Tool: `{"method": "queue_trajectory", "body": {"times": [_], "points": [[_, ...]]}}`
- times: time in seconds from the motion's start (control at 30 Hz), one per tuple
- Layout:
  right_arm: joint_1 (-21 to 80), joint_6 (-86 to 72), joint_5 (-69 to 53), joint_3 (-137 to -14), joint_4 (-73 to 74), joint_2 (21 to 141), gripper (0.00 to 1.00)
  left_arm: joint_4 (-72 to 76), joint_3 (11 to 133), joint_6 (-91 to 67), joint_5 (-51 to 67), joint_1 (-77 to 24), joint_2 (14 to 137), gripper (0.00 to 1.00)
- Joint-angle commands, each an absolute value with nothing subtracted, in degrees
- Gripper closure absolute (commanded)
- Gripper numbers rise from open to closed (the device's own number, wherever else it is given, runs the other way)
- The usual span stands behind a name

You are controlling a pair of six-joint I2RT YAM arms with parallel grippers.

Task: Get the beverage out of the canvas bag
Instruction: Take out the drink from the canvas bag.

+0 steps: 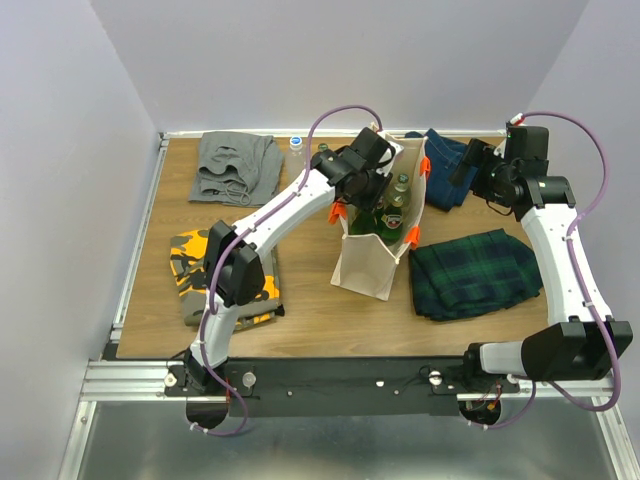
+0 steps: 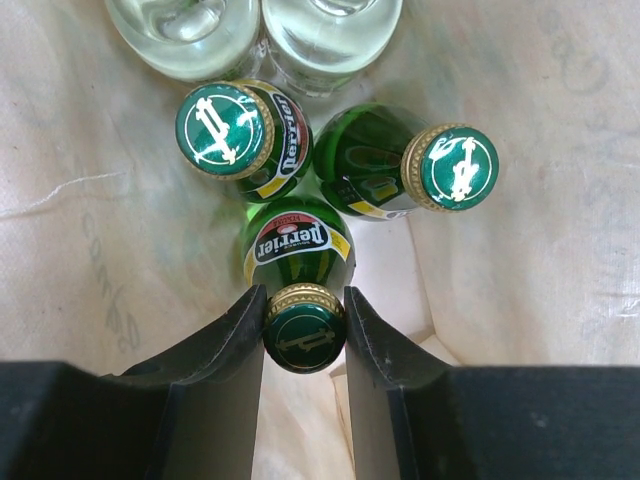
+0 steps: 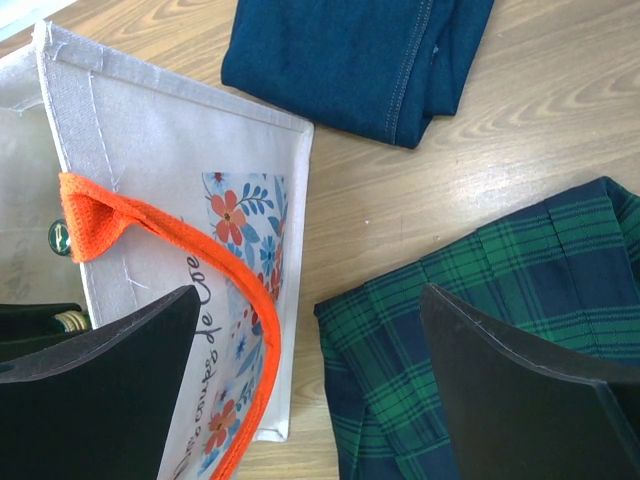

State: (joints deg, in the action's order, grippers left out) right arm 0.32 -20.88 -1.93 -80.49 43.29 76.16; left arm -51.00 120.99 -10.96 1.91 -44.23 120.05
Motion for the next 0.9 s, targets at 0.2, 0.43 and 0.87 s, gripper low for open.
{"method": "queue_trajectory", "body": {"times": [0.2,0.43,0.87], "points": [[0.3,-19.9,-0.8,-79.9,42.6,75.3,0.00,-49.7,126.4,-10.2,2.0,-44.3,118.3,1.00],[0.3,-20.0,-1.0,-80.0,42.6,75.2,0.00,-50.4,127.9,-10.1,2.5,-44.3,117.6,1.00],[0.3,-20.5,-1.1,-80.2,43.0,74.8,0.00,-51.1,129.5,-10.6,3.0,-44.3,116.4,1.00]]}}
